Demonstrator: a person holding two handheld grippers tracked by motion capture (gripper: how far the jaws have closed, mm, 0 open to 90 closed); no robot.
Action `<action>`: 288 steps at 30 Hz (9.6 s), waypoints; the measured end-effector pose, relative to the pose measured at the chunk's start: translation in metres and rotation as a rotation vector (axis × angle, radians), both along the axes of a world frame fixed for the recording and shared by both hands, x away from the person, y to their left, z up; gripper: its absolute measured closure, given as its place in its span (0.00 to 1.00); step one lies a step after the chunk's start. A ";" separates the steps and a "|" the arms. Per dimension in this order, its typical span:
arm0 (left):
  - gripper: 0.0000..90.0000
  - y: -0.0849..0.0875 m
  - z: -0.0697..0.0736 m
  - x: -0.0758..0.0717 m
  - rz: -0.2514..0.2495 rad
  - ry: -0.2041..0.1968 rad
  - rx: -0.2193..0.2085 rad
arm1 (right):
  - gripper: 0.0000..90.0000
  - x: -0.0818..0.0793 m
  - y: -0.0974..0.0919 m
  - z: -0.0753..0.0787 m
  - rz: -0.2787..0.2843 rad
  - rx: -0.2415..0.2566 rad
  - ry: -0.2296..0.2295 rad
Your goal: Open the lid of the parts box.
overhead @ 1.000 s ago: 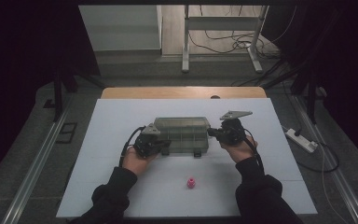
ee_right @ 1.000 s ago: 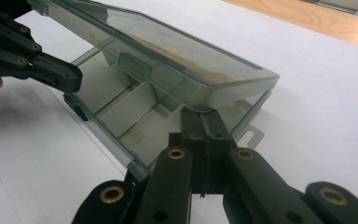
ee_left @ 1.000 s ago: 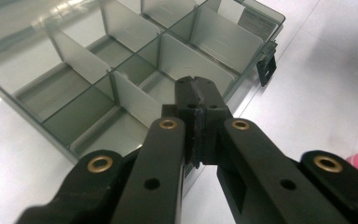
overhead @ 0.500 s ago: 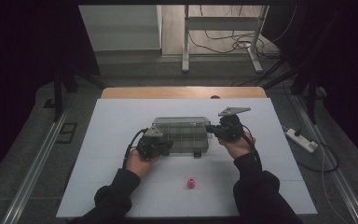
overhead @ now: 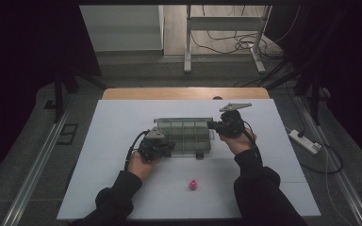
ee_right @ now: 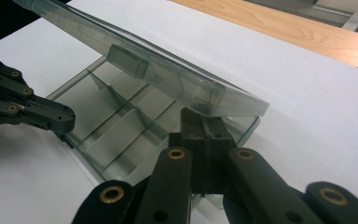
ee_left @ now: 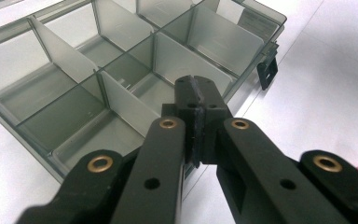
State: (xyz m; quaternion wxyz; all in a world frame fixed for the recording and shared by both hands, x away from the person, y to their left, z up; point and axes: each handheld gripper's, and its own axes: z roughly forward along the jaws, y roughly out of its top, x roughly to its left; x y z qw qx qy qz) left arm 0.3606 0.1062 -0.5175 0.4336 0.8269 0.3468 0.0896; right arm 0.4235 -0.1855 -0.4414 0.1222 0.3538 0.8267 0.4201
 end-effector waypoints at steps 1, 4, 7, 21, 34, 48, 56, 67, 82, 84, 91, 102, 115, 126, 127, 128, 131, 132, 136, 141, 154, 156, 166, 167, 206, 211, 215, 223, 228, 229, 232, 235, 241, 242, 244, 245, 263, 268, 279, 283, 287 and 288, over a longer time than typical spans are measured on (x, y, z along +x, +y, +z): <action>0.99 0.000 0.000 0.000 0.000 0.000 -0.001 | 0.99 0.001 0.000 0.000 -0.001 0.001 -0.001; 0.99 0.000 0.000 0.000 0.000 -0.001 0.000 | 0.99 0.004 0.001 0.002 -0.002 -0.001 -0.007; 0.99 0.000 0.000 0.000 0.000 -0.002 -0.001 | 0.99 0.007 0.002 0.003 -0.007 -0.002 -0.012; 0.99 0.000 -0.001 0.001 -0.007 0.000 -0.003 | 0.99 0.022 0.005 0.005 -0.017 0.008 -0.023; 0.99 0.001 -0.001 0.001 -0.008 0.002 -0.009 | 0.99 0.038 0.008 0.008 -0.029 0.006 -0.036; 0.99 0.001 -0.002 0.001 -0.007 0.003 -0.014 | 0.99 0.051 0.011 0.008 -0.046 -0.008 -0.036; 0.99 0.001 -0.001 0.001 -0.008 0.002 -0.011 | 0.99 0.056 0.012 0.006 -0.051 -0.014 -0.041; 0.99 0.001 -0.002 0.001 -0.008 0.002 -0.011 | 0.99 0.066 0.013 0.004 -0.063 -0.013 -0.038; 0.99 0.000 -0.002 0.001 -0.007 0.000 -0.010 | 0.99 0.077 0.014 0.000 -0.088 -0.016 -0.031; 0.99 0.000 -0.002 0.001 -0.007 0.001 -0.010 | 0.99 0.078 0.014 -0.001 -0.090 -0.015 -0.028; 0.99 0.000 -0.001 0.001 -0.007 0.000 -0.009 | 0.99 0.084 0.015 -0.002 -0.100 -0.013 -0.025; 0.99 0.000 -0.001 0.001 -0.007 0.003 -0.009 | 0.99 0.084 0.017 -0.005 -0.095 -0.034 -0.005; 0.99 0.003 0.008 0.000 0.010 -0.006 0.008 | 0.94 0.069 0.013 0.000 -0.059 -0.038 -0.001; 0.93 0.008 0.015 -0.006 0.002 -0.008 0.043 | 0.86 0.045 0.011 0.002 -0.014 -0.032 -0.010; 0.92 0.009 0.015 -0.007 0.004 -0.006 0.046 | 0.86 0.043 0.011 0.002 -0.010 -0.038 -0.013; 0.92 0.009 0.016 -0.007 0.005 -0.006 0.048 | 0.85 0.040 0.011 0.002 -0.007 -0.040 -0.015; 0.91 0.010 0.016 -0.008 0.005 -0.003 0.049 | 0.83 0.036 0.011 0.001 -0.002 -0.040 -0.013; 0.90 0.011 0.017 -0.009 0.009 -0.004 0.053 | 0.81 0.032 0.010 0.000 0.000 -0.045 -0.011; 0.87 0.014 0.018 -0.011 0.016 -0.002 0.049 | 0.78 0.026 0.007 -0.002 -0.001 -0.044 -0.007; 0.81 0.021 0.020 -0.014 0.029 0.005 0.038 | 0.75 0.017 0.003 -0.008 -0.003 -0.038 0.001; 0.66 0.028 0.023 -0.020 0.058 0.007 0.039 | 0.69 0.002 -0.008 -0.013 0.000 -0.051 0.022; 0.63 0.029 0.023 -0.022 0.063 0.006 0.040 | 0.68 -0.002 -0.008 -0.014 -0.001 -0.058 0.022; 0.52 0.043 0.025 -0.030 0.095 0.015 0.019 | 0.60 -0.019 -0.006 -0.015 0.023 -0.076 0.025; 0.50 0.045 0.025 -0.031 0.099 0.016 0.014 | 0.59 -0.021 -0.006 -0.016 0.031 -0.068 0.035; 0.11 0.075 0.027 -0.076 0.157 0.014 -0.056 | 0.20 -0.080 -0.032 -0.018 0.040 -0.055 0.073; 0.08 0.080 0.026 -0.082 0.162 0.021 -0.070 | 0.11 -0.089 -0.037 -0.018 0.037 -0.068 0.067; 0.05 0.084 0.024 -0.089 0.169 0.025 -0.074 | 0.05 -0.096 -0.043 -0.019 0.033 -0.077 0.056; 0.00 0.091 0.021 -0.103 0.184 -0.007 -0.051 | 0.00 -0.111 -0.058 -0.026 0.009 -0.075 0.033; 0.00 0.097 0.019 -0.111 0.196 -0.018 -0.051 | 0.00 -0.120 -0.070 -0.026 -0.013 -0.054 0.030; 0.00 0.099 0.019 -0.114 0.203 -0.027 -0.050 | 0.00 -0.122 -0.072 -0.025 -0.016 -0.049 0.031; 0.00 0.103 0.018 -0.119 0.214 -0.041 -0.054 | 0.00 -0.127 -0.079 -0.025 -0.025 -0.044 0.029; 0.00 0.106 0.018 -0.123 0.215 -0.049 -0.053 | 0.00 -0.130 -0.083 -0.025 -0.033 -0.037 0.031; 0.00 0.110 0.018 -0.133 0.231 -0.073 -0.038 | 0.00 -0.139 -0.097 -0.027 -0.065 -0.035 0.028; 0.00 0.111 0.018 -0.136 0.240 -0.082 -0.035 | 0.00 -0.140 -0.099 -0.027 -0.067 -0.032 0.028; 0.00 0.112 0.018 -0.140 0.249 -0.090 -0.028 | 0.00 -0.144 -0.105 -0.028 -0.086 -0.029 0.027; 0.00 0.112 0.018 -0.140 0.249 -0.090 -0.028 | 0.00 -0.145 -0.107 -0.028 -0.093 -0.032 0.026; 0.00 0.136 0.010 -0.169 0.317 -0.088 -0.039 | 0.00 -0.168 -0.134 -0.034 -0.177 -0.035 0.028; 0.00 0.140 0.007 -0.174 0.321 -0.080 -0.040 | 0.00 -0.174 -0.139 -0.035 -0.194 -0.041 0.032; 0.00 0.143 0.002 -0.180 0.315 -0.065 -0.030 | 0.00 -0.181 -0.141 -0.035 -0.215 -0.053 0.036; 0.00 0.143 0.002 -0.180 0.312 -0.055 -0.028 | 0.00 -0.182 -0.141 -0.035 -0.220 -0.056 0.038; 0.00 0.142 0.002 -0.179 0.308 -0.052 -0.013 | 0.00 -0.182 -0.141 -0.035 -0.219 -0.056 0.036; 0.00 0.142 0.002 -0.179 0.309 -0.053 -0.013 | 0.00 -0.182 -0.141 -0.035 -0.218 -0.058 0.035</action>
